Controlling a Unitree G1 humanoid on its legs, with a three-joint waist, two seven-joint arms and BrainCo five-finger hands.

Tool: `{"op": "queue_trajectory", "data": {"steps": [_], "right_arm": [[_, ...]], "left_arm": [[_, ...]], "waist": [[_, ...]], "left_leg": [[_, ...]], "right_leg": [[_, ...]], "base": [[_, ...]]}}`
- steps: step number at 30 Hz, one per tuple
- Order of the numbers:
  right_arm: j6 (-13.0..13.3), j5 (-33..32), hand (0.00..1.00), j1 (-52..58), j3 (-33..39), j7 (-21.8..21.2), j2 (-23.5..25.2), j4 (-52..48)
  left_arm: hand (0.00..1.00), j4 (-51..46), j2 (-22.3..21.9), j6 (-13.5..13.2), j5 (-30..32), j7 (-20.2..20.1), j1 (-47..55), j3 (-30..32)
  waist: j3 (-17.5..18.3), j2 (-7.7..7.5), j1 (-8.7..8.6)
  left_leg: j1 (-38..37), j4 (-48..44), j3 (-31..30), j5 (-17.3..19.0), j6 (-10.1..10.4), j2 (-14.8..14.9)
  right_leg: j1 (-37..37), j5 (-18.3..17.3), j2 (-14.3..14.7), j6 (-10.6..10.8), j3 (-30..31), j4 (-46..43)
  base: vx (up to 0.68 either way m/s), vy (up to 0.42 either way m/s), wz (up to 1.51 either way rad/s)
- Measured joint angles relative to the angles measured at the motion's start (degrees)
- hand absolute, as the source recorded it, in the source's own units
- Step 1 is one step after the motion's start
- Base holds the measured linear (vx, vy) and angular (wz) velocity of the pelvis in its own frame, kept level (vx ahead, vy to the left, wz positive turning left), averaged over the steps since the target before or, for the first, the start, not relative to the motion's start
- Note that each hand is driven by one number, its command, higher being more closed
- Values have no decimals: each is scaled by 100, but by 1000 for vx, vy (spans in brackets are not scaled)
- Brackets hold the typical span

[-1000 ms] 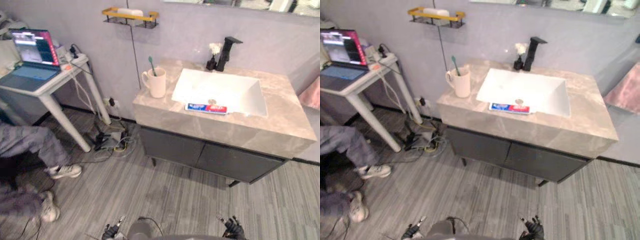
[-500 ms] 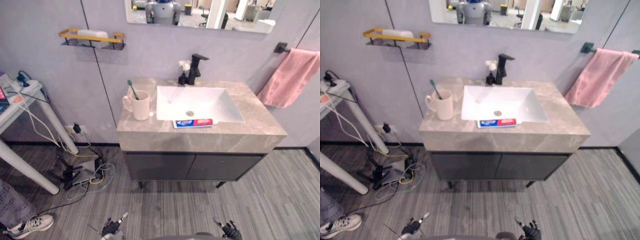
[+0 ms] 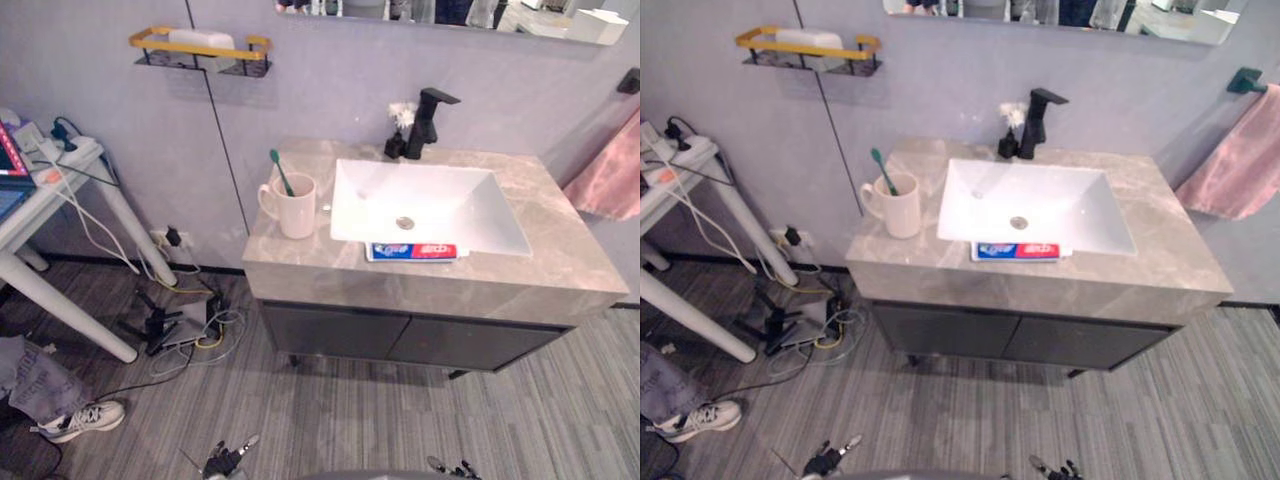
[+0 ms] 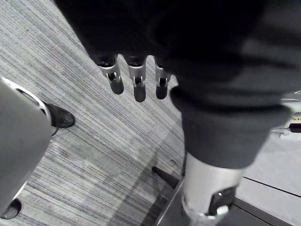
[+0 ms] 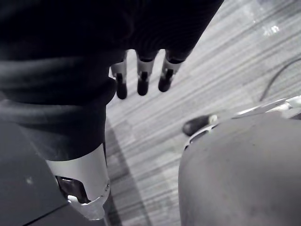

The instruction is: Organize washtable

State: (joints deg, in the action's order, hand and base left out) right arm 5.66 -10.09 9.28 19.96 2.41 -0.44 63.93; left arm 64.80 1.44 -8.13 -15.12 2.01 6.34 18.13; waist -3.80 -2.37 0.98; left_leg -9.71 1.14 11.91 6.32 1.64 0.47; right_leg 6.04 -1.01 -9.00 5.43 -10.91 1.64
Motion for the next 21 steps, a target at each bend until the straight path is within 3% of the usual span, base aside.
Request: {"op": "queue_trajectory", "data": {"steps": [10, 14, 16, 21], "right_arm": [[-1, -58, 0, -4, 380, 132, -11, 43], [14, -204, 0, -7, 1506, 271, -122, 63], [24, -446, 0, -4, 2565, 386, -431, 226], [32, -870, 0, 35, 4563, 570, -844, 273]], "left_arm": [[0, 5, 103, 33, 14, 53, -26, 18], [0, 10, 111, 43, 29, 52, 42, 281], [0, 25, 123, 47, 131, 43, 156, 652], [0, 34, 142, 55, 163, -44, 258, 1529]], "waist": [[-12, -4, -25], [-45, 49, -36], [-48, 90, -86], [-48, 63, -331]], "left_leg": [[-1, 7, 100, 6, 8, 27], [-53, -65, 281, 99, 2, 59], [-58, -185, 454, 205, -6, 108], [-102, -198, 660, 294, 14, 126]], "right_leg": [[23, 89, 22, 122, 22, 165], [16, 147, 55, 125, 186, 188], [17, 219, 65, 124, 317, 267], [-36, 231, 93, 120, 481, 269]], "base": [[-5, -13, -5], [-36, -24, -24], [-44, -23, -38], [-40, -28, -23]]}}
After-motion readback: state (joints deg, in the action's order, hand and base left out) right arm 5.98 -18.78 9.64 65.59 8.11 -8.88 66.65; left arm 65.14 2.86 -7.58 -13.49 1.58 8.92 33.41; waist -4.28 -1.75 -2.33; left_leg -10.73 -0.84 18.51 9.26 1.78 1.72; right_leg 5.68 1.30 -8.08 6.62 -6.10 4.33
